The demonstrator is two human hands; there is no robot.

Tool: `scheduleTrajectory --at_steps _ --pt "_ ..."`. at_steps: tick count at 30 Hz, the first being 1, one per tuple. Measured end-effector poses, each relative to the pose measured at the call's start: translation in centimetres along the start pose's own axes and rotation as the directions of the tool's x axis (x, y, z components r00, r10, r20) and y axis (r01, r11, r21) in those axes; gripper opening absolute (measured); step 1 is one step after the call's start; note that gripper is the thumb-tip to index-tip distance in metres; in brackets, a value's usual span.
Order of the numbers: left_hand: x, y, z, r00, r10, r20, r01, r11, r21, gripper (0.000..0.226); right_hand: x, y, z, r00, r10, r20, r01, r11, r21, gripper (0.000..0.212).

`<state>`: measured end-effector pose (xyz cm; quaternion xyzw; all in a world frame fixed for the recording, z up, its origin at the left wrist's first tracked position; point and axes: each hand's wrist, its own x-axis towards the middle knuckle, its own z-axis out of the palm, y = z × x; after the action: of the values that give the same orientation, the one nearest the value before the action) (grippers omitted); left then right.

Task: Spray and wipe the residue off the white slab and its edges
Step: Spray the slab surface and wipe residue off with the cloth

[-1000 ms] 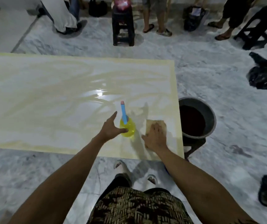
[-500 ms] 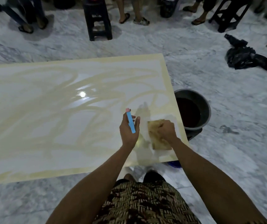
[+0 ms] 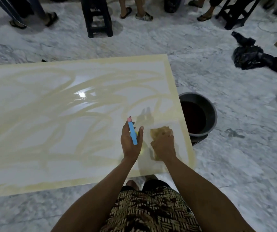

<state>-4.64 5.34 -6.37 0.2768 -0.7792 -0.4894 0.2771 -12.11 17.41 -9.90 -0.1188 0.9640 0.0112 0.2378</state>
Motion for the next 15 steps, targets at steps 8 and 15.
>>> scheduleTrajectory --at_steps 8,15 --pt "2.4 1.5 -0.1 0.981 -0.192 -0.042 0.183 0.97 -0.16 0.033 1.6 4.3 -3.4 0.994 0.102 0.035 -0.099 0.738 0.668 0.031" --pt "7.5 5.8 -0.6 0.966 -0.244 0.09 0.26 0.911 -0.32 0.025 3.0 5.7 -11.6 0.98 -0.128 0.155 -0.198 -0.499 0.844 0.045"
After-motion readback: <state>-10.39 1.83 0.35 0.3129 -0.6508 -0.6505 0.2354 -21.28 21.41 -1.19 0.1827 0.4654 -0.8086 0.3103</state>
